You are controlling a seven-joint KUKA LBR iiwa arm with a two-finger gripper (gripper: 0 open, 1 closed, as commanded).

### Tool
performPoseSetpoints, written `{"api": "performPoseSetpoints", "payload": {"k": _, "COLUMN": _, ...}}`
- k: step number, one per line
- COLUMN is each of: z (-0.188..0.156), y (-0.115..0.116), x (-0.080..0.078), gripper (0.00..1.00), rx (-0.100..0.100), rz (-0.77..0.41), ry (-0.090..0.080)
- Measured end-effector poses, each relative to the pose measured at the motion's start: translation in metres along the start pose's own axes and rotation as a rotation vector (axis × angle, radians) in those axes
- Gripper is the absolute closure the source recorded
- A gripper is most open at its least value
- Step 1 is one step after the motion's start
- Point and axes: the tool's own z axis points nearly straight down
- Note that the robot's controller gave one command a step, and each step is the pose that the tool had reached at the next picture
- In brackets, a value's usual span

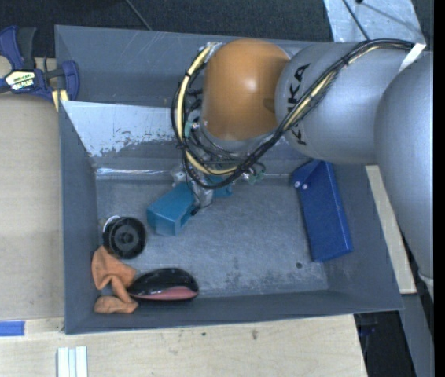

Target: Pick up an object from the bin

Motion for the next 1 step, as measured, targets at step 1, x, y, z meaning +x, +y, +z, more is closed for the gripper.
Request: {"api": "performPoseSetpoints", "payload": {"k": 1, "z": -0.0099, "y": 0.0003, "x": 0.0008, "gripper": 1.00, "rx": -0.001, "rz": 0.001, "ry": 0.003}}
